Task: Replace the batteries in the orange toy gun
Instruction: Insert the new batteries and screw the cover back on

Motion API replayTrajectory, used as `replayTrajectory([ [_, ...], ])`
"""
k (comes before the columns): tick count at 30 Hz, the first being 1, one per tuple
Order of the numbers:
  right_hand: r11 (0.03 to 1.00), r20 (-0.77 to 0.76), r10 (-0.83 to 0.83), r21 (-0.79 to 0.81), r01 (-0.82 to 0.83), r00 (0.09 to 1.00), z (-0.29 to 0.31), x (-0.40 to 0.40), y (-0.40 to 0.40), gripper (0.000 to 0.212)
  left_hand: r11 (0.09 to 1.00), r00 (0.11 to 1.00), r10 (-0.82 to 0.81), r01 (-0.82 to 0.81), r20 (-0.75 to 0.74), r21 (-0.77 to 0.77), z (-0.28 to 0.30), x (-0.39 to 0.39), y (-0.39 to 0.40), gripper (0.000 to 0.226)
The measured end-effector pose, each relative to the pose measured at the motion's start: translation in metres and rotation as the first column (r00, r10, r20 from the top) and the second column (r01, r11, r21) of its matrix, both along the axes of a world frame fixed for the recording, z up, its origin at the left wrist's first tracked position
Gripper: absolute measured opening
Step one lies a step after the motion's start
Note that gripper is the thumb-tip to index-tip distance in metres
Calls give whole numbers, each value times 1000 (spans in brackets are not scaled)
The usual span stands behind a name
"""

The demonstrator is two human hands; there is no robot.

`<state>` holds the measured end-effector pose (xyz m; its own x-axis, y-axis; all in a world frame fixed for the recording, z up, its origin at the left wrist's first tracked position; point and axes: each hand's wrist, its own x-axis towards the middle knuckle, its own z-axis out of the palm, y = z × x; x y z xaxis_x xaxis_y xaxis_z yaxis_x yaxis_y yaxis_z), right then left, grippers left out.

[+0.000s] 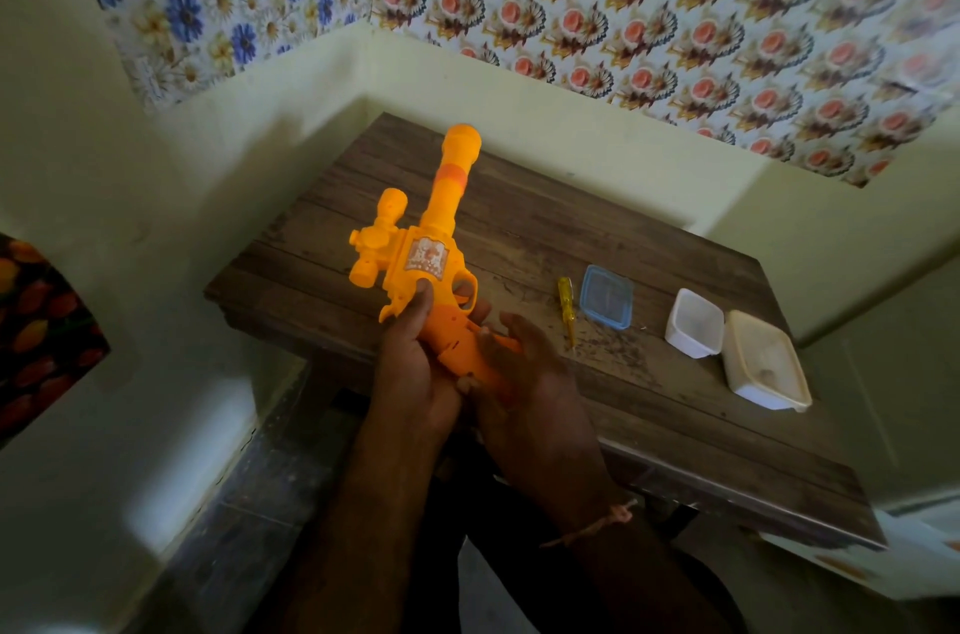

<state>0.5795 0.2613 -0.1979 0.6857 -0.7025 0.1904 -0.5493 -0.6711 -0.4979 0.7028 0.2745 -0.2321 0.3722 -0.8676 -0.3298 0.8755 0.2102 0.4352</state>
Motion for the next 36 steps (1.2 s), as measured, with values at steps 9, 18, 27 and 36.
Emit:
replayTrajectory([
  [9, 991, 166, -111, 87, 98, 980, -5, 3, -8, 45, 1000, 999, -10, 11, 42, -27, 1, -2, -2, 70],
  [18, 985, 153, -119, 141, 98, 981, -12, -3, -23, 54, 1000, 999, 1, -1, 33, -8, -1, -7, -1, 66],
  [27, 933, -7, -321, 170, 317, 947, -11, -53, -75, 25, 990, 990, 119, -124, -70, -70, 0, -5, -4, 49],
  [36, 921, -506, -370, -86, 381, 780, -12, -83, -156, 48, 991, 992, 121, -123, -34, -60, -8, -5, -11, 47],
])
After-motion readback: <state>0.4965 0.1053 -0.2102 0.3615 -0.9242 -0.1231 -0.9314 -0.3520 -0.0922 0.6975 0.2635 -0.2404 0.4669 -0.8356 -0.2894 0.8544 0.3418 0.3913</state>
